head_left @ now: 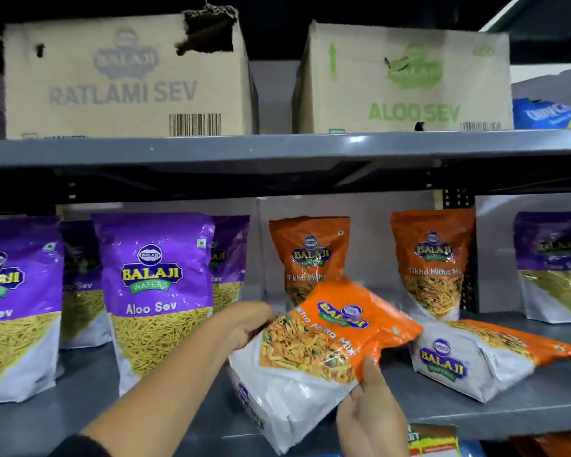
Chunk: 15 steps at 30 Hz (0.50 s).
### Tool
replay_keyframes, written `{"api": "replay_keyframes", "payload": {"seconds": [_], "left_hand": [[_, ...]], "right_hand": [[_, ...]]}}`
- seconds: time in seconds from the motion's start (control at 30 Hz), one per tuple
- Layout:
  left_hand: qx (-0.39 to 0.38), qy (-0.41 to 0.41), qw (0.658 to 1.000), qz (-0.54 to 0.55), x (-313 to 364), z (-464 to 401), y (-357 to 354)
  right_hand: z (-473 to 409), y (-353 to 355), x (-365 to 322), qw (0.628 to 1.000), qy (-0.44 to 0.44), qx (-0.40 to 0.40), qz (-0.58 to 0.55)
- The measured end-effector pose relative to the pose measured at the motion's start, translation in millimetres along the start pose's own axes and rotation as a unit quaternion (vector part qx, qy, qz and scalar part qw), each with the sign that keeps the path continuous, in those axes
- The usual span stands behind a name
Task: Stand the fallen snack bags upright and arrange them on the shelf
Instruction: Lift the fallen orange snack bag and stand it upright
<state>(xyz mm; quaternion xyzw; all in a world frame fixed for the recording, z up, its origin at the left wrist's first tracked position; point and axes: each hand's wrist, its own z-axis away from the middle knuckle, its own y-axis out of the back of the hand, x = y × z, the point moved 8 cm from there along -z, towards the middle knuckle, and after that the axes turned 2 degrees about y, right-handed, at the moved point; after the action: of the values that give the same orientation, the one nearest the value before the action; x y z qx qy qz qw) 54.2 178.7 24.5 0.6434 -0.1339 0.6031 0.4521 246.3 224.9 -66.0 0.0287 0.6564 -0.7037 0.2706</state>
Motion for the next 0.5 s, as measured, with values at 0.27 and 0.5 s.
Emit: {"api": "replay_keyframes", "payload": {"seconds": [0.27, 0.5], "left_hand": [[0.105, -0.168, 0.932, 0.302, -1.7, 52.6, 41.1], [0.185, -0.217, 0.869, 0.403, -19.2, 70.6, 41.7]], "right_hand": [[7.1, -67.1, -45.3, 0.983, 0.037, -0.140, 0.116], [0.3, -109.9, -65.3, 0.962, 0.101, -0.187, 0.173]]}}
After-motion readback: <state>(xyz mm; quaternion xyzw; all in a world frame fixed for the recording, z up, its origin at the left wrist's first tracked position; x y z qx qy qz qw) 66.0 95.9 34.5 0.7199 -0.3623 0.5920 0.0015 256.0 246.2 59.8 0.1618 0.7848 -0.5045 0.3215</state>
